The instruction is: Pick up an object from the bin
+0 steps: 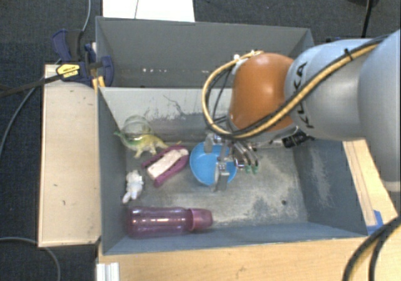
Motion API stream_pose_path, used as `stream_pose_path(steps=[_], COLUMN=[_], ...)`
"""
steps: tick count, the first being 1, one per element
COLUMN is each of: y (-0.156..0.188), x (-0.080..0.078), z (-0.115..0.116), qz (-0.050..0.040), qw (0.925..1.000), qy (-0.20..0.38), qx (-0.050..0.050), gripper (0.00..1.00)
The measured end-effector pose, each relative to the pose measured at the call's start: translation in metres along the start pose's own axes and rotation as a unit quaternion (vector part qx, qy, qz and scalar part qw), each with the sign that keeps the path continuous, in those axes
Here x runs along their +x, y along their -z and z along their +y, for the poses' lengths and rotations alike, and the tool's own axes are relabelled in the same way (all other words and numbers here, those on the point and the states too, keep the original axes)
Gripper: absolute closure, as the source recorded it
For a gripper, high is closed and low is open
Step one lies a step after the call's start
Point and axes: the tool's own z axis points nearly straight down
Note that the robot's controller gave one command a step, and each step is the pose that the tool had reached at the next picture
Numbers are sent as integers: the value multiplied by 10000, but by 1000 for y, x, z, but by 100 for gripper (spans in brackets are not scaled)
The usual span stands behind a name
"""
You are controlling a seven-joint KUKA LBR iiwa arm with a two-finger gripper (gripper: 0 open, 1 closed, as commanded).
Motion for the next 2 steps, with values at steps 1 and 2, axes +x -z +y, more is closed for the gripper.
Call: stream_pose_path(steps=[1,2], y=[5,-27], x=[-2,0], z=[0,-9], qz=[-36,-48], qw=[10000,9997], qy=[-12,-250], qx=[-5,-11], gripper=[0,0])
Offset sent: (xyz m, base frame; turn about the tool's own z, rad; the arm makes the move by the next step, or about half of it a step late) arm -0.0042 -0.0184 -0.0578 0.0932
